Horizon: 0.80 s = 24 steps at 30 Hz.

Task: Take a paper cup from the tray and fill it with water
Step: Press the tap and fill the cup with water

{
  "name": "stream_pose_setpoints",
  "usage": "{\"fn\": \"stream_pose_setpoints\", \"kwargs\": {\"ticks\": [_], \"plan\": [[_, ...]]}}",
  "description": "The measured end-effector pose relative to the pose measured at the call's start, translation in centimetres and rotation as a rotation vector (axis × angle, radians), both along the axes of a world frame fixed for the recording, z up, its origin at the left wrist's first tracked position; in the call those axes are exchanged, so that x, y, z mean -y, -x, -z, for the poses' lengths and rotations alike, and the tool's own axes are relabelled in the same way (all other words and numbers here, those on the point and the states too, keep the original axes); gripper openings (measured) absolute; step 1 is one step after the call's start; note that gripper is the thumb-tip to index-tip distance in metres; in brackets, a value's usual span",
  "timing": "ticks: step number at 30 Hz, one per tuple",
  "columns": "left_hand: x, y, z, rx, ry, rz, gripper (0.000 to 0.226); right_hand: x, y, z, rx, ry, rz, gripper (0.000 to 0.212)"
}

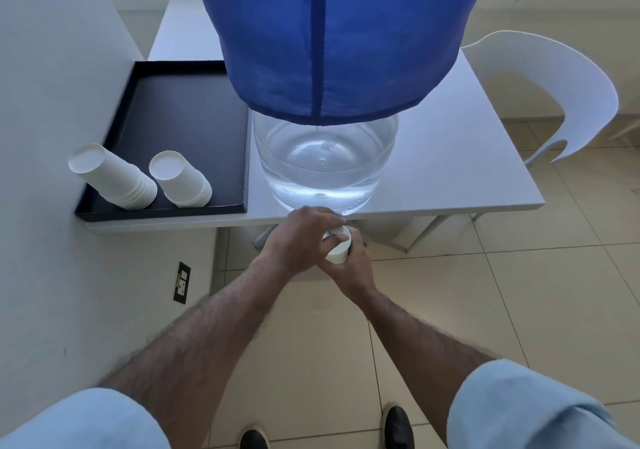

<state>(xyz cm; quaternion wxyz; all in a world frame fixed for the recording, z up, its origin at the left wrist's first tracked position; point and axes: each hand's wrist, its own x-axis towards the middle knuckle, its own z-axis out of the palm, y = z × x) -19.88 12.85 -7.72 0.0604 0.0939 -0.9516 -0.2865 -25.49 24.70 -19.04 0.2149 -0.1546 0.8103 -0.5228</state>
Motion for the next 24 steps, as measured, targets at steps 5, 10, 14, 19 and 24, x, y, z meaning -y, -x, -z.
{"fn": "stream_pose_setpoints", "kwargs": {"ticks": [5, 10, 14, 19, 24], "plan": [[0.1, 0.8, -1.0, 0.103, -0.08, -0.052, 0.025, 0.3, 0.4, 0.5, 0.016, 0.015, 0.012, 0.065], [0.7, 1.5, -1.6, 0.197, -0.147, -0.113, 0.034, -0.1, 0.1, 1.0, 0.014, 0.006, 0.011, 0.063], [0.7, 1.4, -1.6, 0.209, -0.198, -0.124, 0.032, -0.2, -0.2, 1.1, 0.012, -0.001, 0.015, 0.065], [0.7, 1.7, -1.7, 0.21, -0.24, -0.15, 0.026, -0.1, -0.2, 0.9, -0.01, 0.003, 0.013, 0.066], [0.6, 1.8, -1.8, 0.223, -0.265, -0.164, 0.024, 0.0, -0.1, 0.6, -0.044, 0.023, 0.02, 0.065]]}}
